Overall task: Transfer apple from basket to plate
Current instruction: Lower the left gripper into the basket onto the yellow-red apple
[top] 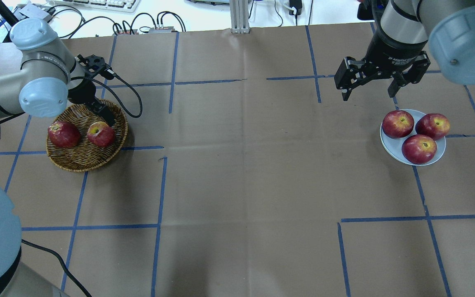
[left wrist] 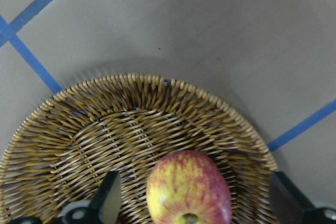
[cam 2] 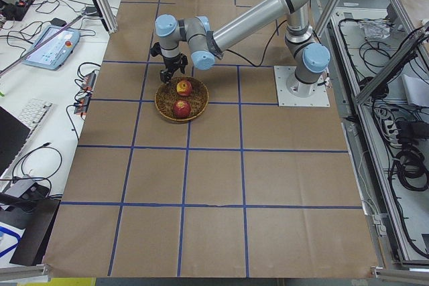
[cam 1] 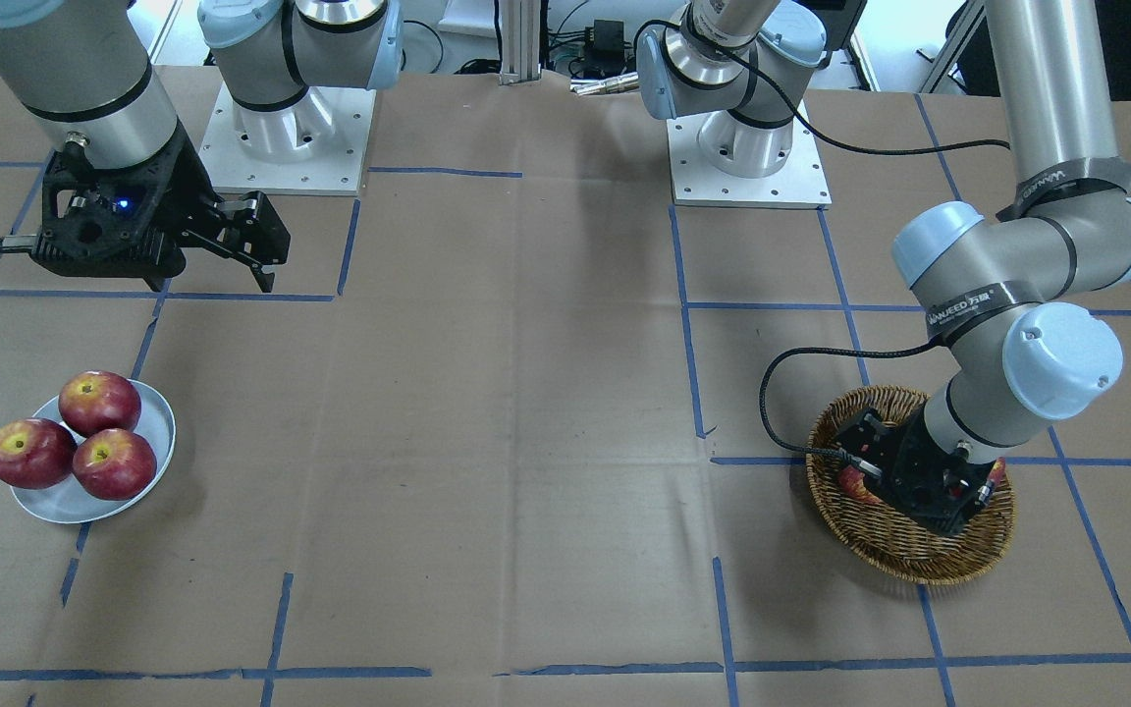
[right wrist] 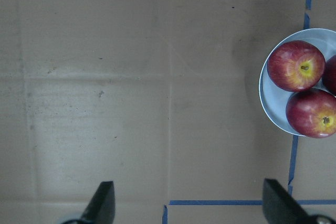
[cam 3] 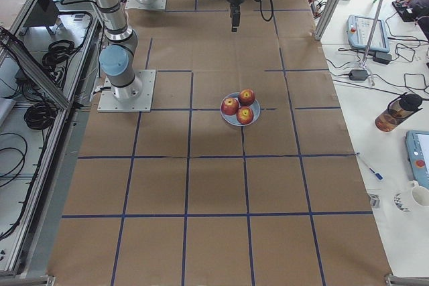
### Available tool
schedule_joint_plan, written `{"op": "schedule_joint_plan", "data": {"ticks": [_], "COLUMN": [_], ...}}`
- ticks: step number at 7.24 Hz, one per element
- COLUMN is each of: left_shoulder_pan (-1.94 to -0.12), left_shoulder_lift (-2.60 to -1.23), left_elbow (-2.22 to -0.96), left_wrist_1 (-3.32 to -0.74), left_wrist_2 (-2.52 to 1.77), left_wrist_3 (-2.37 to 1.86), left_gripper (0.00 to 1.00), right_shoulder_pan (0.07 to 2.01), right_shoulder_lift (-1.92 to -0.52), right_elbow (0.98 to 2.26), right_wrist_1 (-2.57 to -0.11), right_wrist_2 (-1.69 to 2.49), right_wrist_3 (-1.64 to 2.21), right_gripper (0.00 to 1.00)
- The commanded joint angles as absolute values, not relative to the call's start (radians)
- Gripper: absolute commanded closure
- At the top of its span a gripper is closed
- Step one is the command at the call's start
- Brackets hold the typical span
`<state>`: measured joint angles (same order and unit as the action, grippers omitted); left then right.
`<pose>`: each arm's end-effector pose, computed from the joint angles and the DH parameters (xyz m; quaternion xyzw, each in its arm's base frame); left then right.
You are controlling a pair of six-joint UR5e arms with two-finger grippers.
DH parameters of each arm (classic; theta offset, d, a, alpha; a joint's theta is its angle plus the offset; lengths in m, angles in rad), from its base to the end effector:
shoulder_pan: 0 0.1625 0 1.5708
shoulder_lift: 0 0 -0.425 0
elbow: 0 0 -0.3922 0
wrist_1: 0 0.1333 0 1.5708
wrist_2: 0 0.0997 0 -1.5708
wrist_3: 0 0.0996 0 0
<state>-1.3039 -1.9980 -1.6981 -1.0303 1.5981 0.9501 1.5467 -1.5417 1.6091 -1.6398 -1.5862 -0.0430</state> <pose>0.0343 -0.6207 0.2419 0.3350 0.9421 0.0136 0.0072 0.1196 -0.5066 0.4615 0.0094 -0.9999 0.0005 0.0077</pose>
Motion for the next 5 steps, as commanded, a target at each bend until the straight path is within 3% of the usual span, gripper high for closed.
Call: {"op": "schedule_joint_plan", "data": {"ticks": [1,5], "left_shoulder_pan": [-1.289,-1.266], "left_shoulder_lift": [-2.023,-2.026], "left_elbow": [-1.707,-1.75], "left_wrist_1": [-1.037,-1.029], "left_wrist_2": [1.598,1.594], "left_wrist_3": [0.962,0.959], "left_gripper": [0.01,0.01], "right_shoulder_pan": [1.546,1.546], "right_shoulder_lift": [-1.542,-1.542], "right_elbow": [1.609,1.609], "right_wrist_1": [-1.64,-1.64], "right_wrist_2": [-1.586,-1.586], "right_wrist_3": [-0.043,-0.043], "right_gripper": [0.0,0.0]}}
